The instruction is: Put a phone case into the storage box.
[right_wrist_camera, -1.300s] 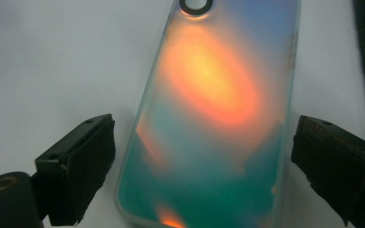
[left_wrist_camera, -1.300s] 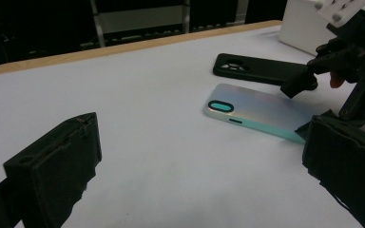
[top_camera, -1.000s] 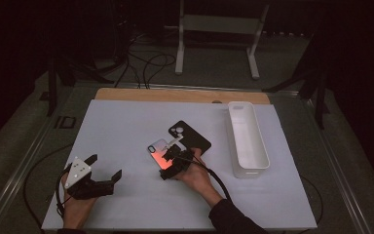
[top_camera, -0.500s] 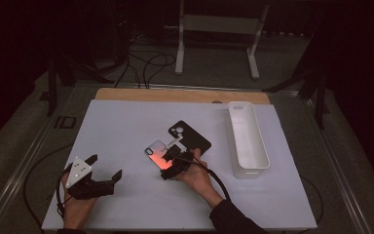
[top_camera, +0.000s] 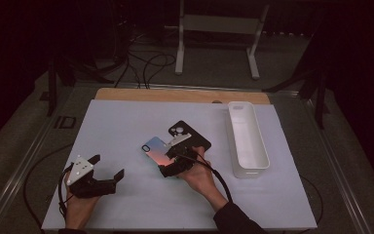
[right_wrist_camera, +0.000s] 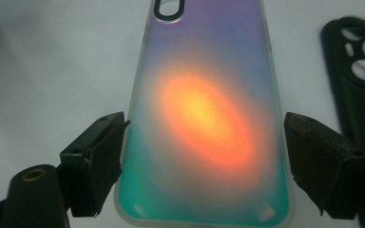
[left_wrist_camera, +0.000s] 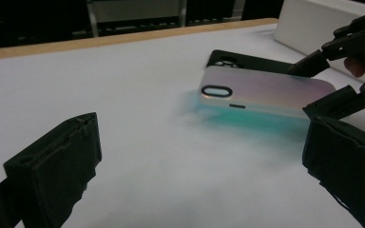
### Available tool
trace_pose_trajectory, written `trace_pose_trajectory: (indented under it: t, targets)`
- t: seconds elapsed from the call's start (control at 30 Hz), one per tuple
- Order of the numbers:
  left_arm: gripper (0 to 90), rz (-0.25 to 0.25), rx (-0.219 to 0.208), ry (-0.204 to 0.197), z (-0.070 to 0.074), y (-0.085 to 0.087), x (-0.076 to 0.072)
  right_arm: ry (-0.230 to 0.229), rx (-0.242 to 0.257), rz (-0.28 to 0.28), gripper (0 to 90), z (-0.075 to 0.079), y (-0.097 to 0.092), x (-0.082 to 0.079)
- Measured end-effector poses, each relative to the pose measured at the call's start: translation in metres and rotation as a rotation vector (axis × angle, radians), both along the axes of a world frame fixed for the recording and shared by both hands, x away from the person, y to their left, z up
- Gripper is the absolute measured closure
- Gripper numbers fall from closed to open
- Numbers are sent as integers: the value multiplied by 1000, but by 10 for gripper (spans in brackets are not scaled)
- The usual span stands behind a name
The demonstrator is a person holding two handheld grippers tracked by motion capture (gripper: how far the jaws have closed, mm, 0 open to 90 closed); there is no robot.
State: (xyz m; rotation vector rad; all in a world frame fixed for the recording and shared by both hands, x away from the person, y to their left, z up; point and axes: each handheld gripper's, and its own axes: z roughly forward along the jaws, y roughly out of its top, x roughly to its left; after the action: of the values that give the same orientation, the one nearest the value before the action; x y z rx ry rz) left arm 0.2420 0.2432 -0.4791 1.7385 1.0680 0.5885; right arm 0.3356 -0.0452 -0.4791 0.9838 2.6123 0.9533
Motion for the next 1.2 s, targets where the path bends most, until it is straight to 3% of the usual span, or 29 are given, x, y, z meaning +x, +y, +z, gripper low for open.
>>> trace_pose_trajectory:
  t: [0.17,0.47,0.6,0.8,0.97,1.2]
  targets:
    - [0,-11,-44,35,2,-3,3,-22,51,-1,168,11,-6,-5]
    - [0,-47,-66,81,9,-13,12,-81,109,28,168,30,-14,-17]
    - [0,-67,-55,113,12,-19,16,-108,128,28,168,38,-21,-20]
    - [0,-102,-76,118,23,-30,22,-146,170,27,168,47,-29,-24]
    - [4,-142,-70,107,35,-43,30,-201,185,36,168,52,-30,-32]
    - [19,-195,-108,107,44,-60,38,-245,208,50,168,55,-30,-38]
